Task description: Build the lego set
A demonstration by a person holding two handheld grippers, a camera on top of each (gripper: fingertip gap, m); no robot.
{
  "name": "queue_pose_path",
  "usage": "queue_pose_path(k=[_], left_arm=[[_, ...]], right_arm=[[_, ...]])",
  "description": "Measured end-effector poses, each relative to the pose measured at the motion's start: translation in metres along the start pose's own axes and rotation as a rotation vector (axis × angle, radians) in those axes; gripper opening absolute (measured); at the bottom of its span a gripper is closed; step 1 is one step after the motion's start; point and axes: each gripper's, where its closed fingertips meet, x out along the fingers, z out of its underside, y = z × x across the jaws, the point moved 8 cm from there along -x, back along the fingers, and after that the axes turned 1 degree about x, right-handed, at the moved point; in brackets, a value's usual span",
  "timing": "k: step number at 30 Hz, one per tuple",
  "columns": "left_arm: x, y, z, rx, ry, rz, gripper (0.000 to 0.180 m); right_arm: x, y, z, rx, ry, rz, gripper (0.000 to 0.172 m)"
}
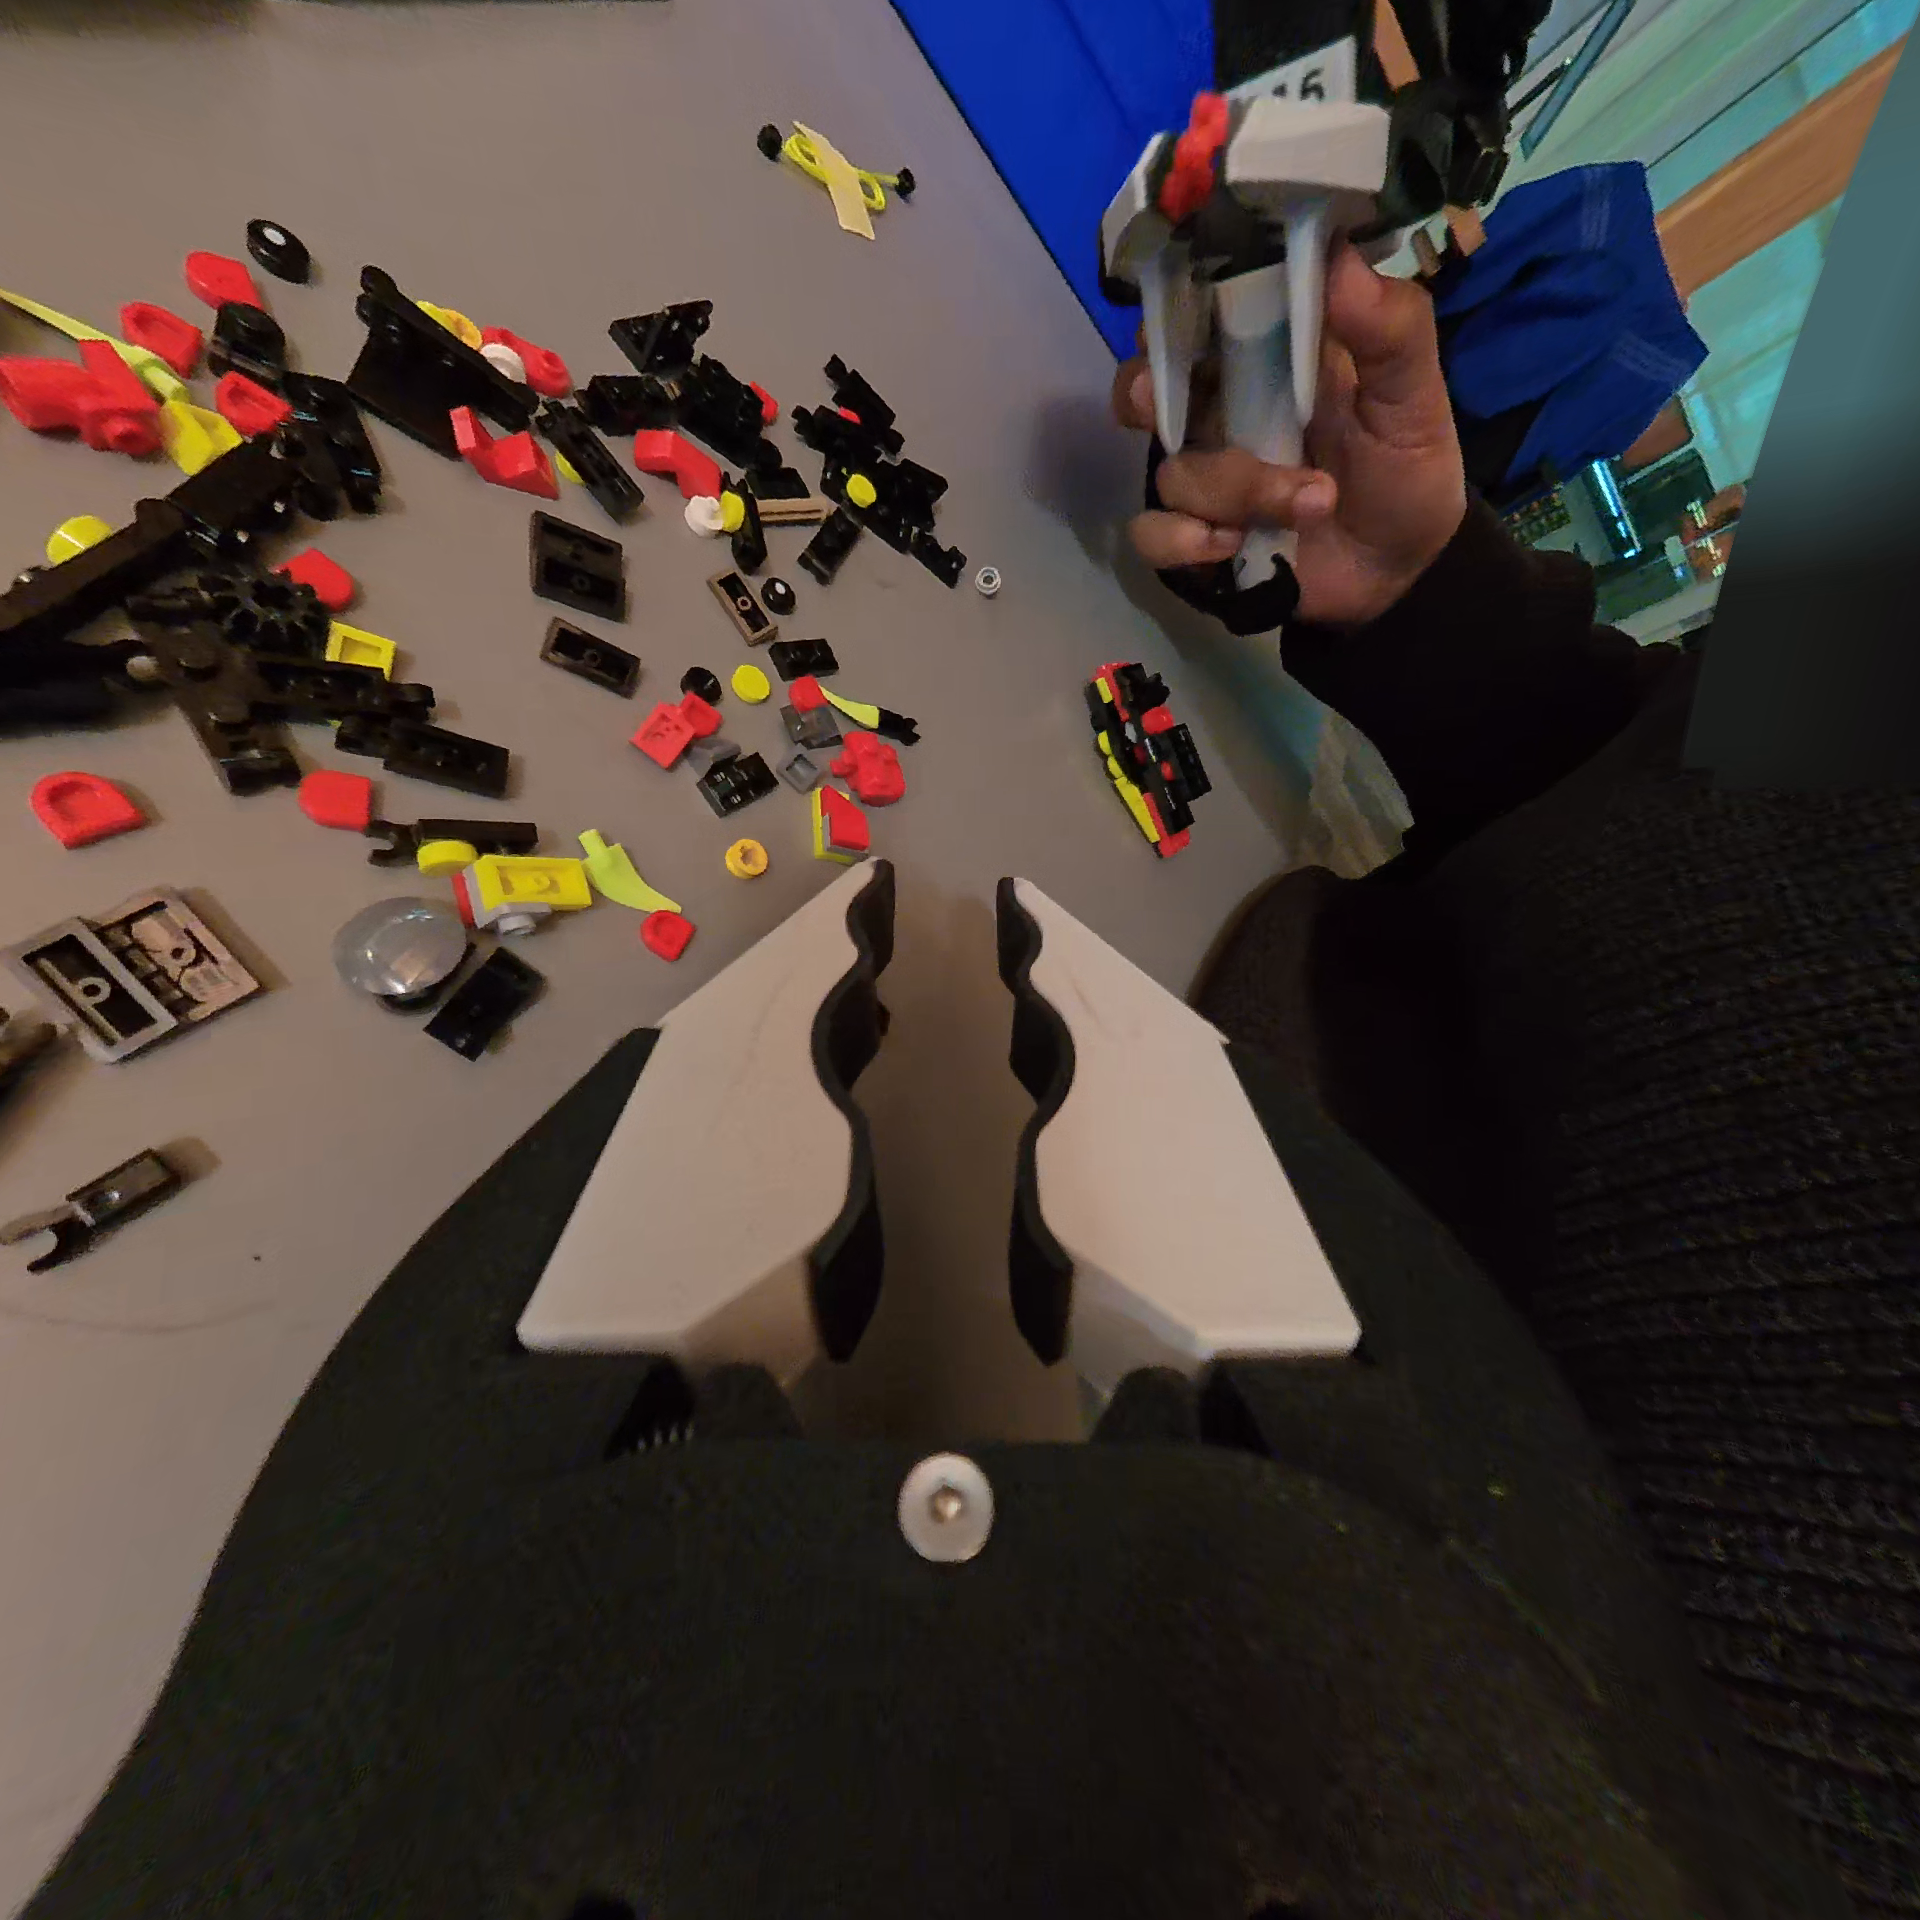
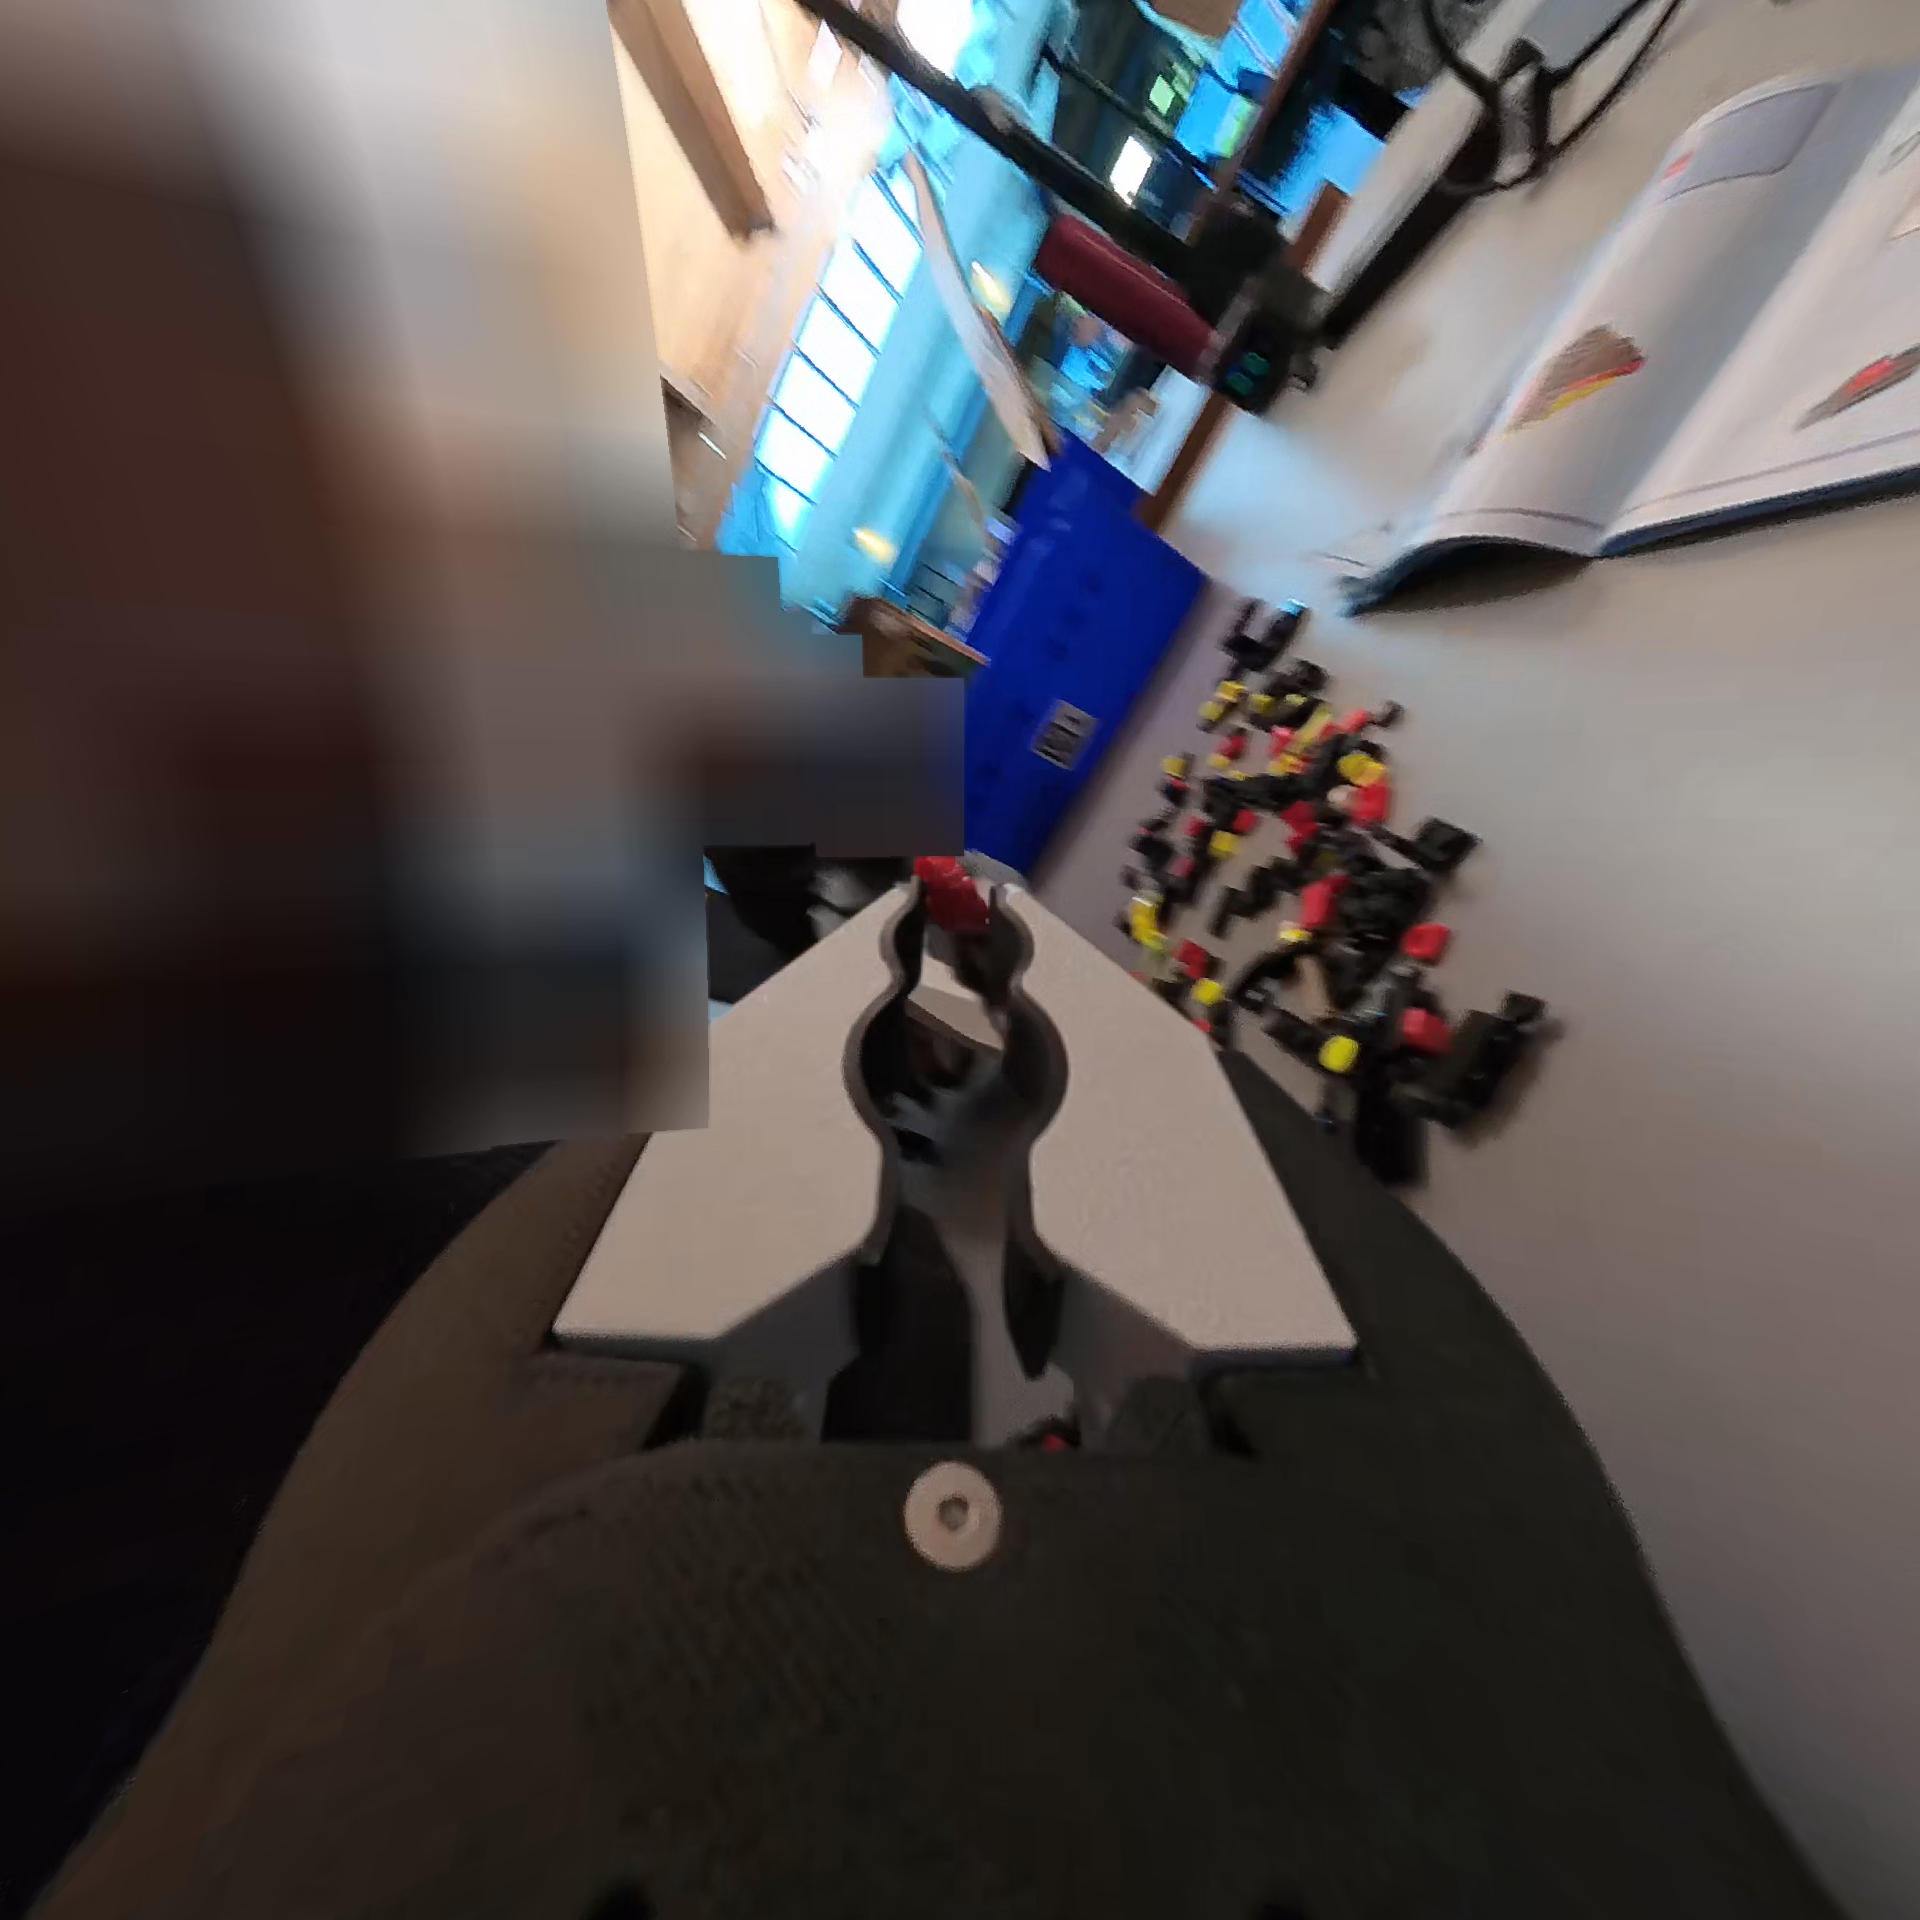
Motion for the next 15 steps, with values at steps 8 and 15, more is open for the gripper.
queue_pose_path(k=[8,15], left_arm=[[0.001,-0.003,0.000,-0.033,0.005,0.023,0.018],[0.001,-0.003,-0.001,-0.046,0.012,0.047,0.022]], right_arm=[[0.006,0.005,0.007,-0.193,-0.122,0.187,0.009],[0.008,0.007,0.012,-0.304,-0.199,0.278,0.010]])
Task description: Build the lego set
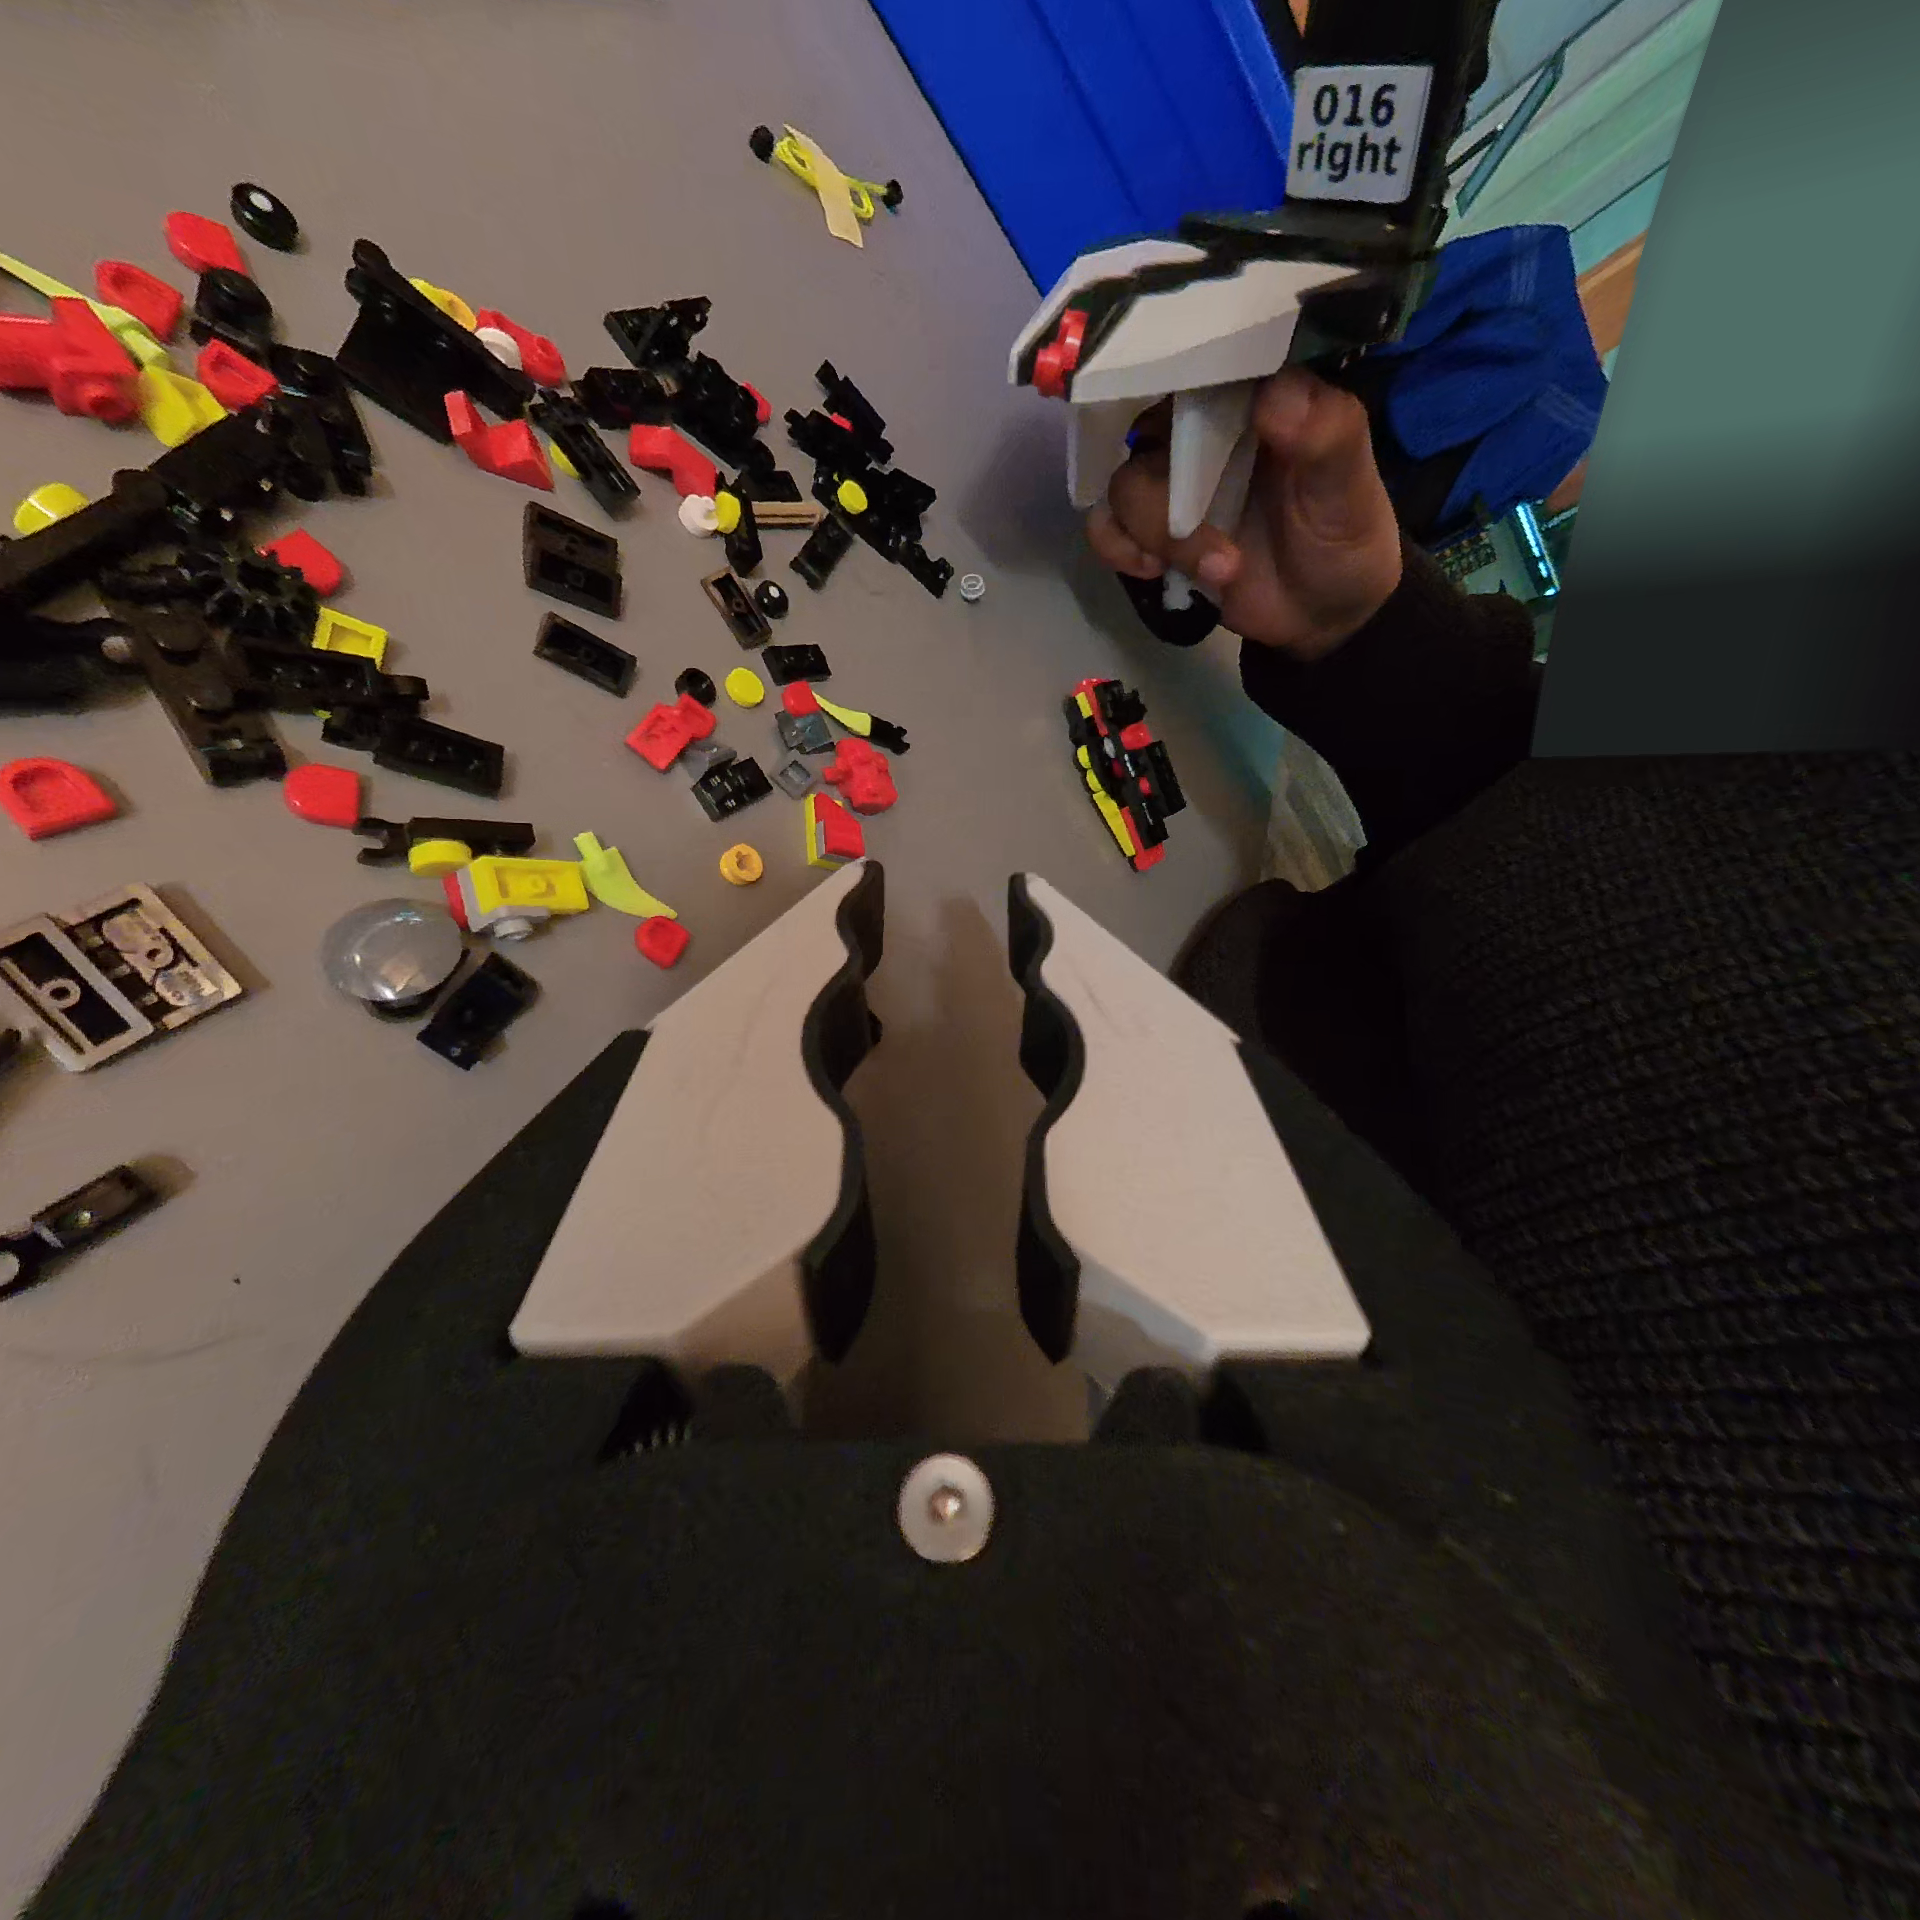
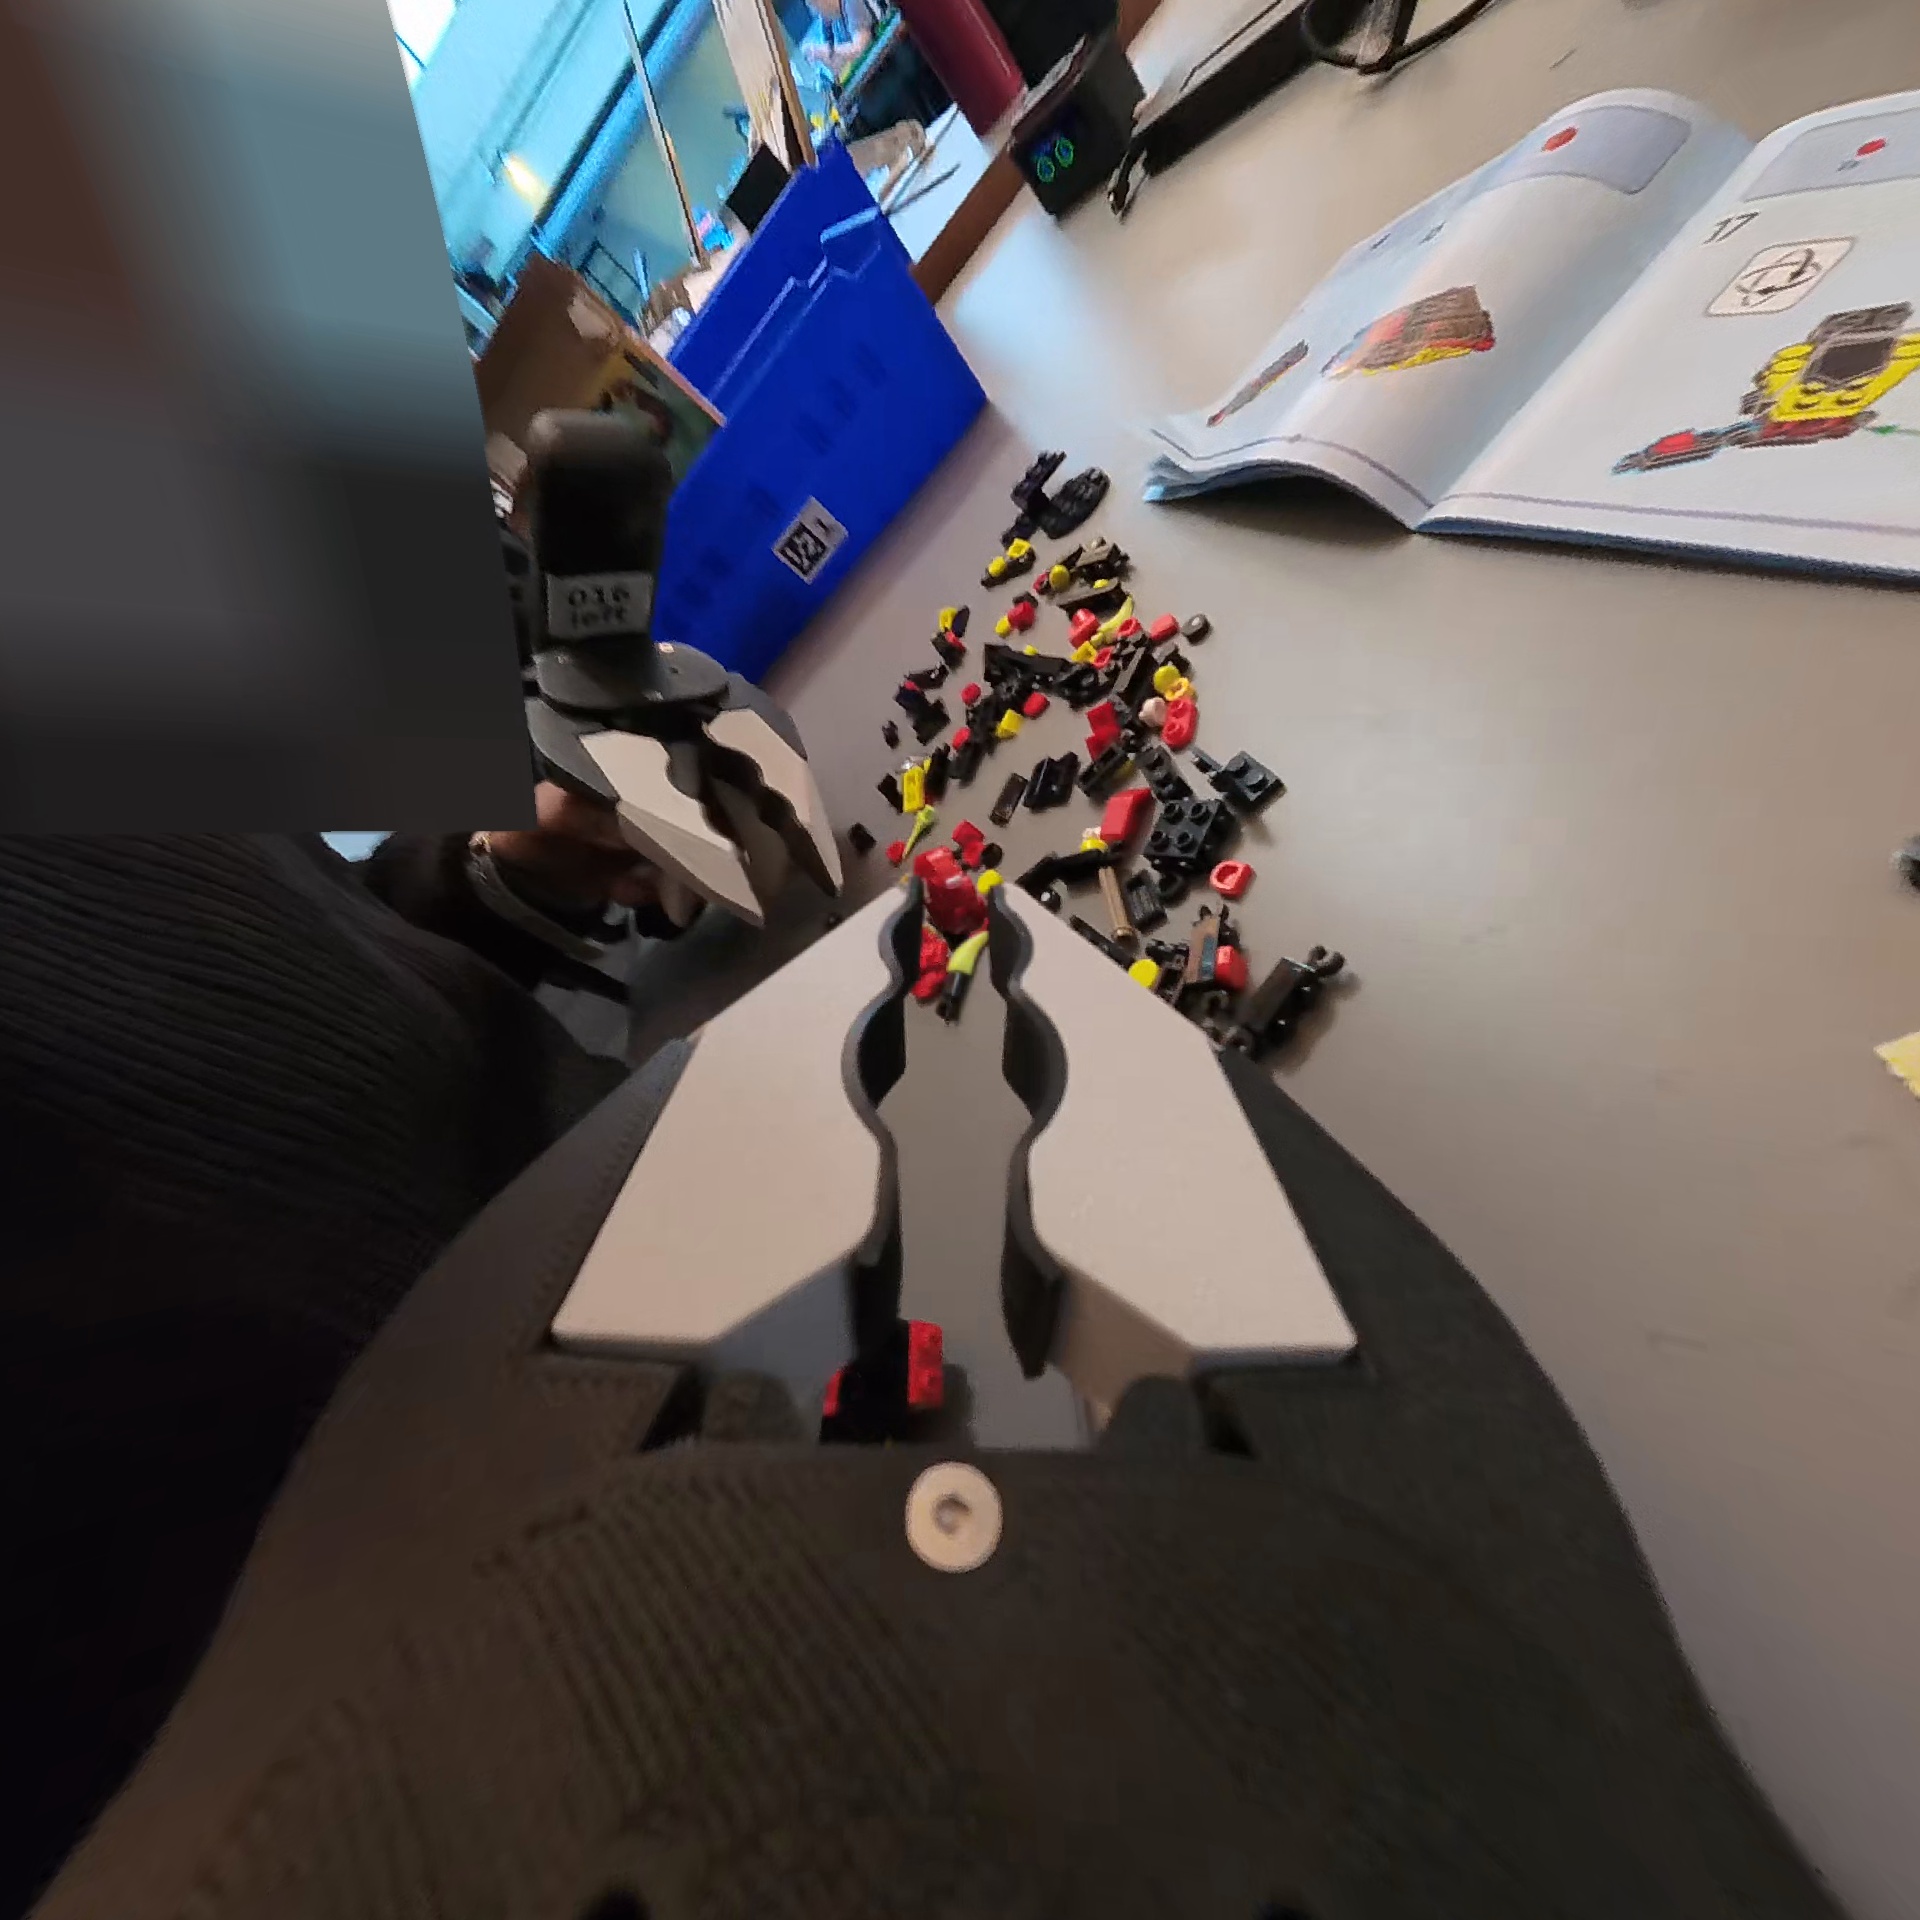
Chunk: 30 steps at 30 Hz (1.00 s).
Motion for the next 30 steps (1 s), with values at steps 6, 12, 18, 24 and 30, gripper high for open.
queue_pose_path(k=[6,12,18,24,30], left_arm=[[0.000,0.000,-0.002,-0.013,0.019,0.033,0.026],[0.000,0.002,-0.003,-0.017,0.027,0.058,0.029],[0.000,0.001,-0.003,-0.027,0.029,0.069,0.030],[0.001,0.000,-0.003,-0.031,0.029,0.066,0.031],[0.000,0.000,-0.004,-0.031,0.034,0.062,0.032]], right_arm=[[0.002,0.002,0.003,-0.017,-0.030,0.018,0.010],[0.002,0.003,0.003,-0.011,-0.032,0.018,0.010],[0.001,0.004,0.004,-0.014,-0.039,0.020,0.010],[0.000,0.004,0.003,-0.025,-0.037,0.023,0.010],[-0.001,-0.008,-0.003,-0.220,-0.015,0.101,0.010]])
